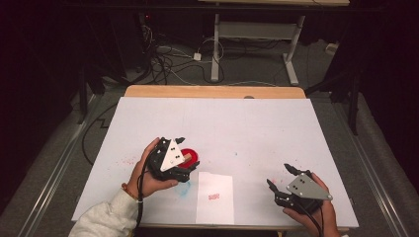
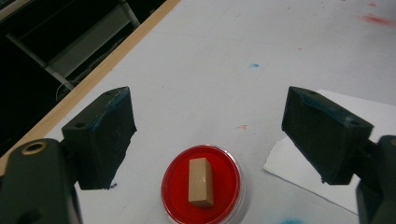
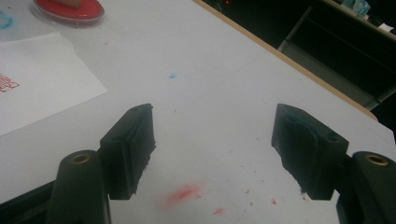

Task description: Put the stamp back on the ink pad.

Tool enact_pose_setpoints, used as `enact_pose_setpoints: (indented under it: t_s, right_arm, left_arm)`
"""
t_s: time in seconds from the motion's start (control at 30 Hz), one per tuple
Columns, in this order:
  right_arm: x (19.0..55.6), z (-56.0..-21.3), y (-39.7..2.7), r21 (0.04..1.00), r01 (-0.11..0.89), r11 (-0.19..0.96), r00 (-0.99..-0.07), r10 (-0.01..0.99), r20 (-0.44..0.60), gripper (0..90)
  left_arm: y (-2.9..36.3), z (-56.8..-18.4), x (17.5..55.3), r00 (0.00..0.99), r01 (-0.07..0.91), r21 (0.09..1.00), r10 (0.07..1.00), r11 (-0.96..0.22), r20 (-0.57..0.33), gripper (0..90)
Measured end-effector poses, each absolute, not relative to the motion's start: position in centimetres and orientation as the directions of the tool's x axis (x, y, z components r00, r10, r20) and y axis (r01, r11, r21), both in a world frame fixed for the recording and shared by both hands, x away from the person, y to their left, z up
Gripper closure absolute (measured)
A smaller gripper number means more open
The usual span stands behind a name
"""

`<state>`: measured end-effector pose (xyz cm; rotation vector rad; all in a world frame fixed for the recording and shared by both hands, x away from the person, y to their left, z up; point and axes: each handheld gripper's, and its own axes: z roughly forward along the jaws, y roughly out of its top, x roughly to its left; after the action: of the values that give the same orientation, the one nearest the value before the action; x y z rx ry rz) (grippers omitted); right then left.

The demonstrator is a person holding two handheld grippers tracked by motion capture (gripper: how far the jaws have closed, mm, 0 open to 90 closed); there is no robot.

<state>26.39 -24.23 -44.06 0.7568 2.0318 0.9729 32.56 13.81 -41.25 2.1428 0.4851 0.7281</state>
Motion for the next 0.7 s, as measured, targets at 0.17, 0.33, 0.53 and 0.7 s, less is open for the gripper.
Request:
enact_pose_setpoints:
  t_s: [0.17,0.33,0.53,0.7]
  right_arm:
    - [26.3,-44.0,-24.2,0.824,0.178,0.537,-0.540,0.754,-0.374,30.3]
    - [26.3,-43.9,-24.1,0.828,0.178,0.532,-0.542,0.755,-0.369,30.3]
    - [26.3,-44.0,-24.1,0.825,0.179,0.536,-0.543,0.753,-0.371,30.3]
    - [26.3,-44.0,-24.0,0.825,0.179,0.536,-0.544,0.753,-0.371,30.3]
  left_arm:
    - [14.3,-41.1,31.8,0.756,0.075,0.805,0.560,-0.589,0.339,16.6]
    - [14.8,-41.3,31.4,0.756,0.074,0.797,0.555,-0.599,0.347,16.6]
    - [15.5,-41.4,31.0,0.743,0.068,0.793,0.561,-0.606,0.365,16.6]
    - [16.2,-41.6,30.7,0.737,0.074,0.786,0.565,-0.614,0.371,16.6]
